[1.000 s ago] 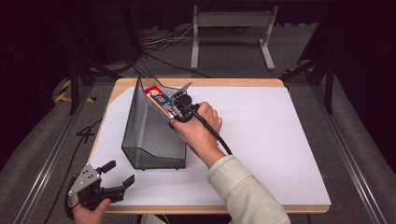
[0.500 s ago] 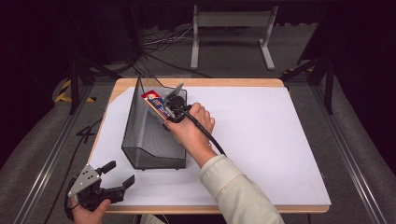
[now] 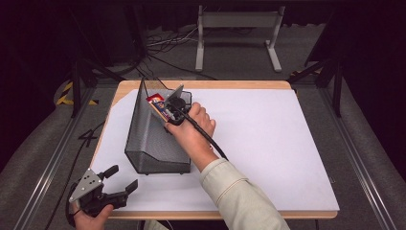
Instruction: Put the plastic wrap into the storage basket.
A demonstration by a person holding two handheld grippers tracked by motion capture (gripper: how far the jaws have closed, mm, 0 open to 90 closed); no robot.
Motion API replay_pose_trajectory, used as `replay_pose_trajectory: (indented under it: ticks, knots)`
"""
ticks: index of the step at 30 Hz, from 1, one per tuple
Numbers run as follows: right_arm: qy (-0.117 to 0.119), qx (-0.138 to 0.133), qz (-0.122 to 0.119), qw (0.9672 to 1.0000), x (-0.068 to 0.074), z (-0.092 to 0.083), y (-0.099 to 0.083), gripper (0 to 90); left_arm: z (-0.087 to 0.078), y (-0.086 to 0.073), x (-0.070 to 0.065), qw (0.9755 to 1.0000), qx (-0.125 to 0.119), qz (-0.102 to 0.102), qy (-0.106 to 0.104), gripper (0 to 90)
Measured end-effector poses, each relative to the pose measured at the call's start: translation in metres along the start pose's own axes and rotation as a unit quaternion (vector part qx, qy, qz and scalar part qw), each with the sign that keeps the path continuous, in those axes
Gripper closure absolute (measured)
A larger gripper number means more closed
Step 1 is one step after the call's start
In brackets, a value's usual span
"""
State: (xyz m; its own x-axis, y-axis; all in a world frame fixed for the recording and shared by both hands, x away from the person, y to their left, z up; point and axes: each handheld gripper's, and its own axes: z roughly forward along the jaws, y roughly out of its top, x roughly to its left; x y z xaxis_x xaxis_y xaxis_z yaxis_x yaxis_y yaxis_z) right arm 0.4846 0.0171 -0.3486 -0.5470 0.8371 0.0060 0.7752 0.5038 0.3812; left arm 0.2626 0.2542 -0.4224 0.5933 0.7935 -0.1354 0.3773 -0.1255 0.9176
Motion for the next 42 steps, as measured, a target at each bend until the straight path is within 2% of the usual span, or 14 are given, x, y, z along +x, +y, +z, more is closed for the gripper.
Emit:
replay_pose_trajectory:
  ticks: [6, 8, 17, 19, 25, 27, 28, 29, 30, 32, 34, 37, 40, 42]
  knots:
    - [-0.027, 0.017, -0.002, 0.9995, 0.012, 0.004, 0.002, 39.5, 0.000, 0.000, 0.000, 1.0000, 0.001, 0.001, 0.000, 12.8]
    - [-0.016, 0.022, 0.013, 0.9995, 0.014, 0.005, 0.002, 39.2, 0.000, -0.001, 0.001, 1.0000, 0.001, 0.001, 0.001, 12.8]
    - [-0.004, 0.015, 0.031, 0.9994, 0.011, 0.003, 0.001, 36.2, 0.001, -0.001, 0.000, 1.0000, 0.003, 0.003, 0.001, 12.8]
    - [0.012, 0.011, 0.041, 0.9990, 0.008, 0.001, 0.000, 28.2, 0.001, 0.000, 0.000, 1.0000, 0.004, 0.003, 0.000, 12.8]
    - [0.001, 0.003, 0.035, 0.9994, 0.006, -0.001, -0.003, 20.0, 0.002, 0.000, 0.000, 1.0000, 0.004, 0.004, -0.001, 13.1]
    - [-0.001, -0.010, 0.016, 0.9998, 0.006, -0.004, -0.005, 15.4, 0.002, 0.000, 0.000, 1.0000, 0.005, 0.004, -0.001, 13.1]
    - [-0.004, -0.031, 0.002, 0.9995, 0.006, -0.008, -0.007, 13.9, 0.003, 0.000, 0.000, 1.0000, 0.005, 0.003, -0.001, 13.1]
    - [-0.004, -0.031, 0.002, 0.9995, 0.006, -0.008, -0.007, 13.9, 0.003, 0.000, 0.000, 1.0000, 0.005, 0.003, -0.001, 13.1]
    - [-0.005, -0.059, -0.010, 0.9982, 0.005, -0.014, -0.010, 11.0, 0.003, 0.000, 0.000, 1.0000, 0.005, 0.004, -0.001, 13.1]
    - [-0.004, -0.067, -0.014, 0.9976, 0.004, -0.016, -0.012, 10.2, 0.004, 0.001, 0.000, 1.0000, 0.006, 0.006, -0.001, 13.1]
    - [0.014, -0.080, -0.018, 0.9965, -0.002, -0.024, -0.017, 10.1, 0.005, 0.001, 0.000, 1.0000, 0.007, 0.004, -0.002, 13.1]
    - [0.030, -0.115, -0.027, 0.9925, -0.010, -0.034, -0.026, 8.7, 0.006, 0.001, -0.001, 1.0000, 0.006, 0.004, -0.002, 13.1]
    - [0.042, -0.159, -0.045, 0.9854, -0.022, -0.049, -0.038, 8.3, 0.006, 0.001, -0.001, 0.9999, 0.010, 0.007, 0.001, 13.0]
    - [0.054, -0.177, -0.052, 0.9814, -0.030, -0.058, -0.046, 8.4, 0.007, 0.001, -0.002, 0.9998, 0.015, 0.012, 0.010, 13.1]
